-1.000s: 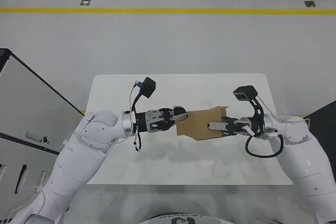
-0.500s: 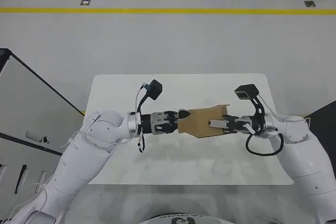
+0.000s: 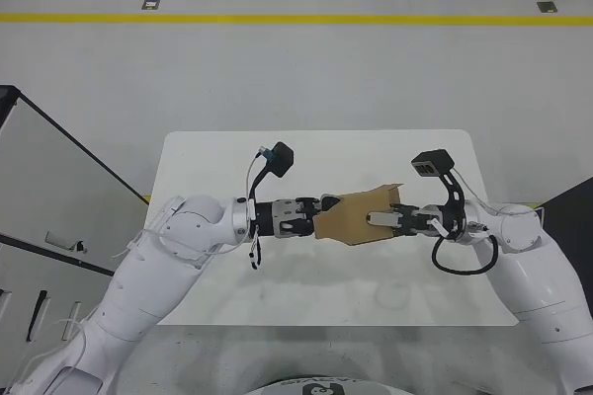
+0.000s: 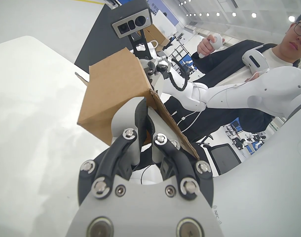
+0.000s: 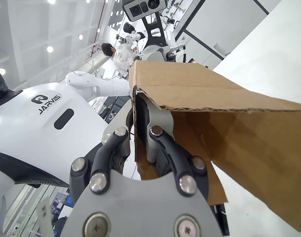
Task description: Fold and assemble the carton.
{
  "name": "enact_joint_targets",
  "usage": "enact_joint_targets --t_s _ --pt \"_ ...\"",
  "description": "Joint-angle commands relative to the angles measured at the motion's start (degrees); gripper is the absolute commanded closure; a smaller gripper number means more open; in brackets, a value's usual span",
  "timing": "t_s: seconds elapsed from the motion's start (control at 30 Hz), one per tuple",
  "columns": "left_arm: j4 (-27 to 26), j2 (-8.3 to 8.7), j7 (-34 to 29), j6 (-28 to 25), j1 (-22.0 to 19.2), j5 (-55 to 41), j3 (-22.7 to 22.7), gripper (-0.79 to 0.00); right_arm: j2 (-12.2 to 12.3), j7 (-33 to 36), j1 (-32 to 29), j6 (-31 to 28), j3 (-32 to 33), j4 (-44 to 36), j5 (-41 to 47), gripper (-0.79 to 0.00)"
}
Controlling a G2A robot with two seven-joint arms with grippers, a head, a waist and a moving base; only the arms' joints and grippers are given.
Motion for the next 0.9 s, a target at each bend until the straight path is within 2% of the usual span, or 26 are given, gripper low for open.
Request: enact_joint_targets --t_s 0.0,0.23,0.67,0.87 --pt "-0.13 0.1 0.12 0.07 0.14 0.21 -0.5 0.0 0.08 -0.12 -0.02 -0.12 0.19 0.18 0.27 0.0" --pt "-1.05 0.4 -0.13 0.35 1.05 0.57 -1.55 0.0 0.38 -0.62 -0.39 -0.62 0.91 0.45 1.24 0.0" --pt "-0.34 -0.01 -0.07 0.29 0.15 -0.17 0.44 0.0 0.32 -0.5 0.15 -0.5 -0.66 0.49 1.84 0.0" --pt "-0.21 0.22 0.58 0.16 0.18 0.15 -1.26 0.0 0.29 -0.38 0.34 -0.38 -0.86 1.19 3.24 0.0"
